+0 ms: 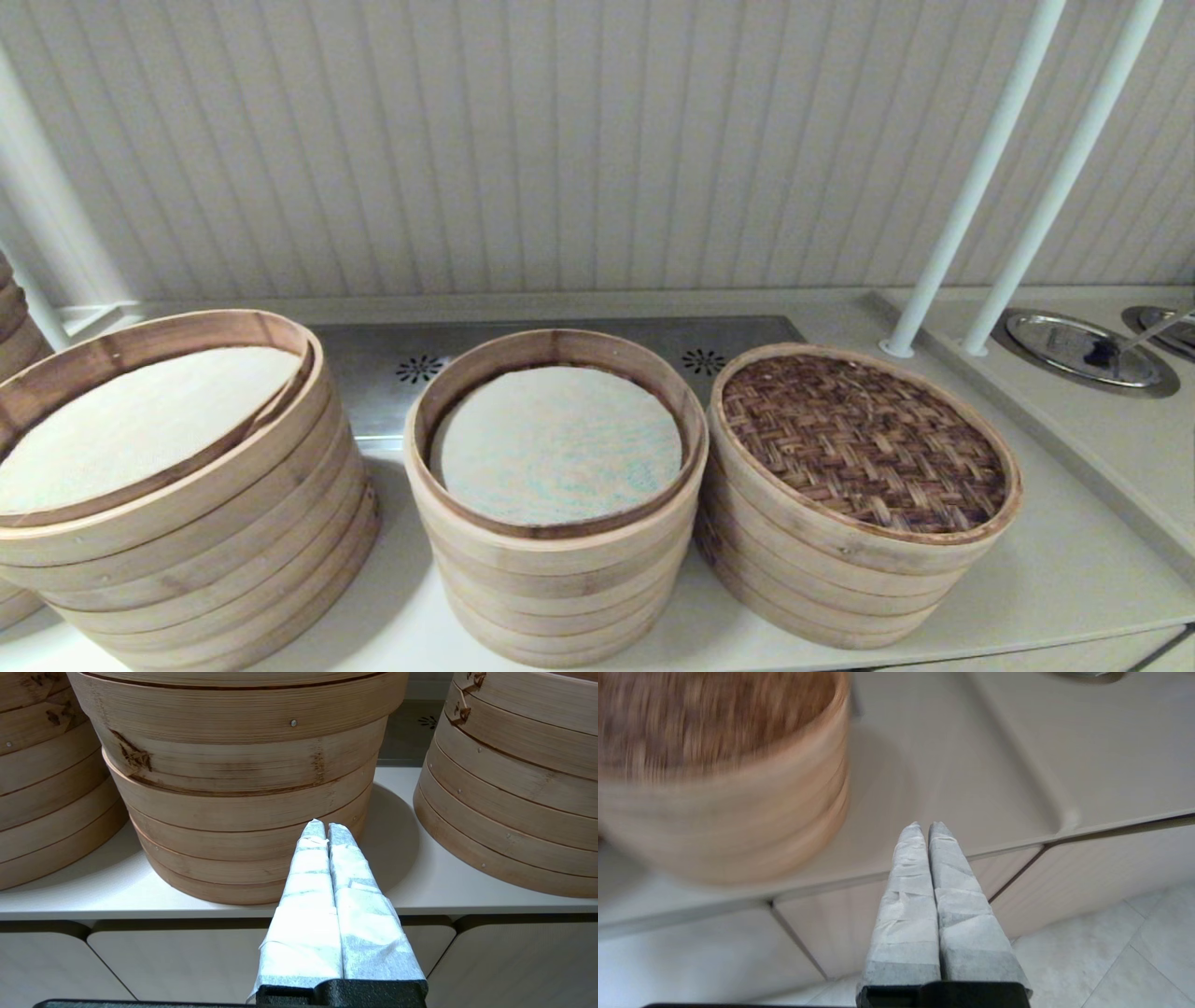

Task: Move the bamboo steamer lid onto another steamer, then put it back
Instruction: Pick up the steamer

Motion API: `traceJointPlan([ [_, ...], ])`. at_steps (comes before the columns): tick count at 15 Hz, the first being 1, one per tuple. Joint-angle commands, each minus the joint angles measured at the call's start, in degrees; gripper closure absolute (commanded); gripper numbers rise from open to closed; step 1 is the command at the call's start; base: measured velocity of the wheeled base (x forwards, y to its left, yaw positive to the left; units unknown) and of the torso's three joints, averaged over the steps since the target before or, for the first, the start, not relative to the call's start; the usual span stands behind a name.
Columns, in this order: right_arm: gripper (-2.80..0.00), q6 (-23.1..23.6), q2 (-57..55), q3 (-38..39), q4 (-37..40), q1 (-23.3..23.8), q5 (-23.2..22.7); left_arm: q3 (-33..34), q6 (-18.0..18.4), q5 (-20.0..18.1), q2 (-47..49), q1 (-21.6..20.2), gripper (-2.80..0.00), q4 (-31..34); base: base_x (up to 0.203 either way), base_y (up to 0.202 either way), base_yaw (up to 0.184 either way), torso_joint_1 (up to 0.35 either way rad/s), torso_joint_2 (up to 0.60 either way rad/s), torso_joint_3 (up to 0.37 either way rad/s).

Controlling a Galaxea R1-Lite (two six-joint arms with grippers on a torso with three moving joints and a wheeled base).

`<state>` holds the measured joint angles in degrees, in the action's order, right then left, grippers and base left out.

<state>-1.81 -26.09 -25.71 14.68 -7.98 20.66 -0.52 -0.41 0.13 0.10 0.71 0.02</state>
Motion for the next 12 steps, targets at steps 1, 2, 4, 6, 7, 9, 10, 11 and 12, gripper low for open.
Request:
traceJointPlan([
  [1,0.00,0.6,7.9,5.6,-0.2,1.6,-3.7,0.0,0.0,0.0,0.0,0.0,0.00,0.0,0.000,0.000,0.000,0.000,0.00,0.000],
  [2,0.00,0.3,9.6,8.2,-0.2,1.9,-4.8,0.0,-0.1,0.0,0.0,0.0,0.00,0.1,0.000,0.000,0.000,0.000,0.00,0.000],
  [4,0.00,-1.9,10.1,14.3,-2.9,2.4,-5.6,0.0,0.0,0.0,0.0,0.0,0.00,0.0,0.000,0.000,0.000,0.000,0.00,0.000],
  [6,0.00,-2.6,10.5,19.3,-8.4,4.1,-5.6,0.0,-0.1,0.0,0.0,0.0,0.00,0.1,0.000,0.000,0.000,0.000,0.00,0.000],
  [7,0.00,-2.1,10.8,19.9,-8.8,7.3,-5.8,0.0,0.0,0.0,0.0,0.0,0.00,0.0,0.000,0.000,0.000,0.000,0.00,0.000],
  [9,0.00,-1.3,12.5,21.0,-9.4,9.9,-6.2,0.0,-0.1,0.0,0.0,0.0,0.00,0.1,0.000,0.000,0.000,0.000,0.00,0.000],
  [10,0.00,-1.2,14.8,21.2,-9.6,9.2,-6.8,0.0,0.0,0.0,0.0,0.0,0.00,0.0,0.000,0.000,0.000,0.000,0.00,0.000],
  [11,0.00,-1.1,18.7,21.3,-9.5,8.8,-7.8,0.0,0.0,0.0,0.0,0.0,0.00,0.1,0.000,0.000,0.000,0.000,0.00,0.000],
  [12,0.00,-1.1,22.9,21.2,-9.1,8.5,-9.7,0.0,0.0,0.0,0.0,0.0,0.00,0.0,0.000,0.000,0.000,0.000,0.00,0.000],
])
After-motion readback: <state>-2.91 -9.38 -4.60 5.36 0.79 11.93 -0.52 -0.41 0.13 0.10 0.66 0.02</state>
